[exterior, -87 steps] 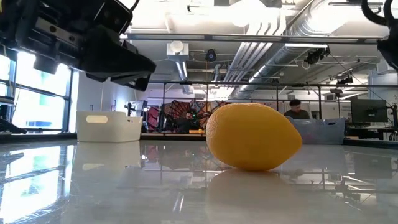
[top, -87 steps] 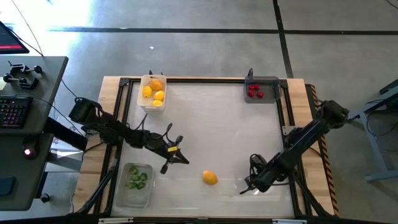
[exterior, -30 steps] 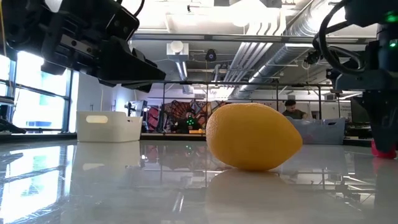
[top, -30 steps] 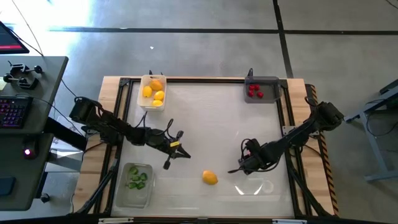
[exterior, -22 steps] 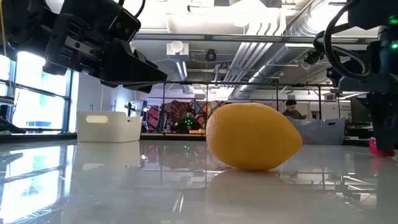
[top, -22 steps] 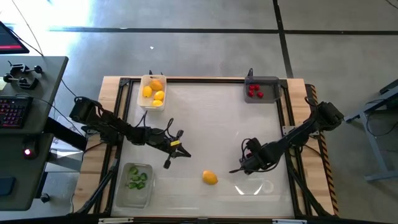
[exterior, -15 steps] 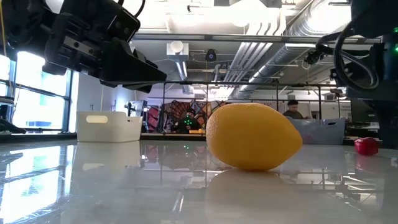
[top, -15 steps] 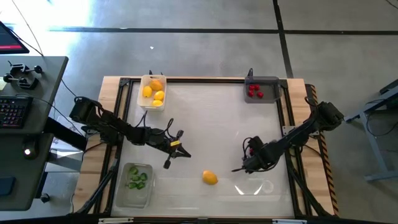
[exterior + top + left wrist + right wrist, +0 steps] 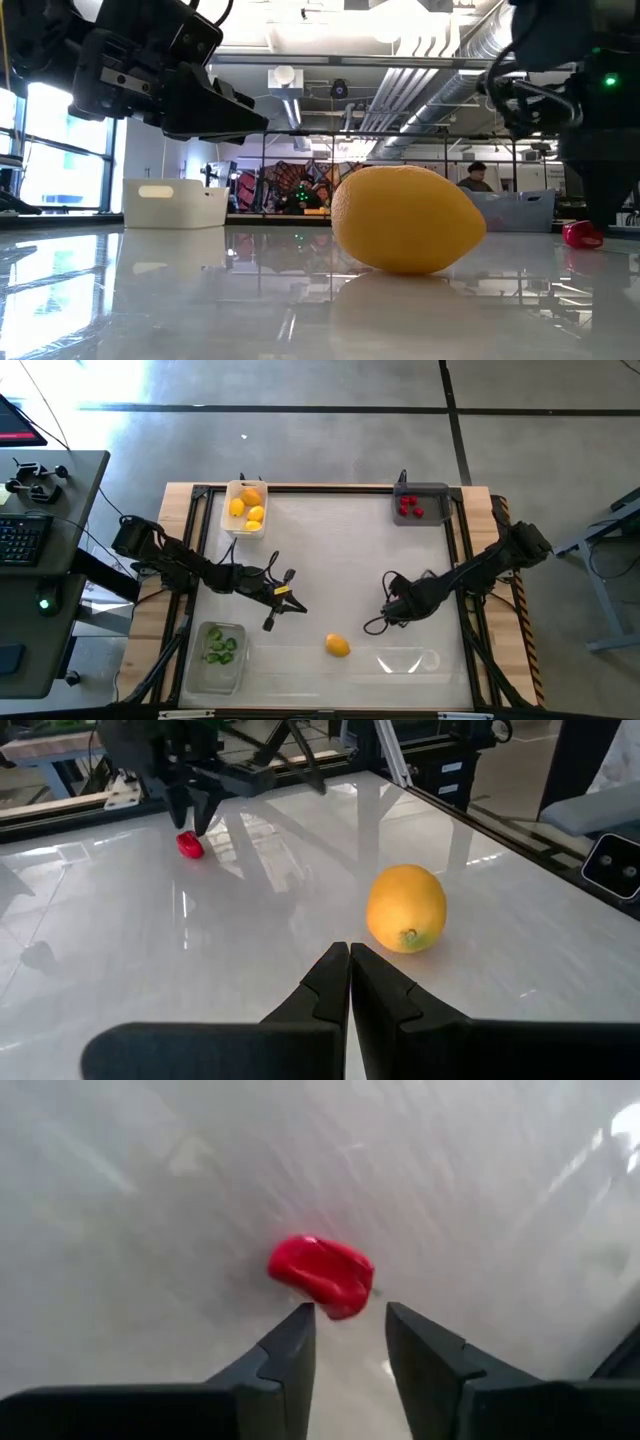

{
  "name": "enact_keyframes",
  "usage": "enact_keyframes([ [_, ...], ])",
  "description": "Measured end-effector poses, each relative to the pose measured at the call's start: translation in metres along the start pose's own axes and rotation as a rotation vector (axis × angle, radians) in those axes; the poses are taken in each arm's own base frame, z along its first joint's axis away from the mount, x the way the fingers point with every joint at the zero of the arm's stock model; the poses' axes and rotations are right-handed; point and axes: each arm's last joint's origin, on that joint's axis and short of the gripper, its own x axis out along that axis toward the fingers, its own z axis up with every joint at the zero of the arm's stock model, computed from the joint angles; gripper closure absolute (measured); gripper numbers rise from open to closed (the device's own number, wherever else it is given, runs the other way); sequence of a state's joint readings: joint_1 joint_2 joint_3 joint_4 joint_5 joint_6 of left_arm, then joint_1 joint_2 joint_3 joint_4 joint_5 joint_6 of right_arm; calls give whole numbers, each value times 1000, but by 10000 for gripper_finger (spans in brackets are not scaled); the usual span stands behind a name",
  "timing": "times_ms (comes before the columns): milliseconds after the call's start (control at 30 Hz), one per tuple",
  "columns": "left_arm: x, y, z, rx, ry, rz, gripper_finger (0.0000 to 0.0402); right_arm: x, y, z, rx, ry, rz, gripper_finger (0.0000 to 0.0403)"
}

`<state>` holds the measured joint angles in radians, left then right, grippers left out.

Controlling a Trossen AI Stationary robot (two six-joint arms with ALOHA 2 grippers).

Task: Sort produce into baskets
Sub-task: Put the red bell pepper into the black bin

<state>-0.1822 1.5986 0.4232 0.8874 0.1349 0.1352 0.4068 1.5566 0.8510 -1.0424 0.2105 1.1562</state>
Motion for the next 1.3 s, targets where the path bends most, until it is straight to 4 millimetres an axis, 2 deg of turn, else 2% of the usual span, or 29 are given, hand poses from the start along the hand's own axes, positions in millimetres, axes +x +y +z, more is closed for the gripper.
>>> enact_keyframes([
  [267,0,0,0,0,1,0,401,-8,5,10,-538,-49,40,233],
  [400,0,0,0,0,3,0,401,-8,7,12,-683,-68,53,230],
  [600,0,0,-1,-1,10,1,401,-7,9,21,-746,-108,105,231],
  [867,0,0,-1,-2,15,1,401,-3,2,34,-780,-58,150,231],
  [1167,0,0,-2,-3,20,1,401,14,7,38,-835,46,169,232],
  [1300,0,0,-2,-3,20,1,401,22,10,37,-854,90,157,248],
])
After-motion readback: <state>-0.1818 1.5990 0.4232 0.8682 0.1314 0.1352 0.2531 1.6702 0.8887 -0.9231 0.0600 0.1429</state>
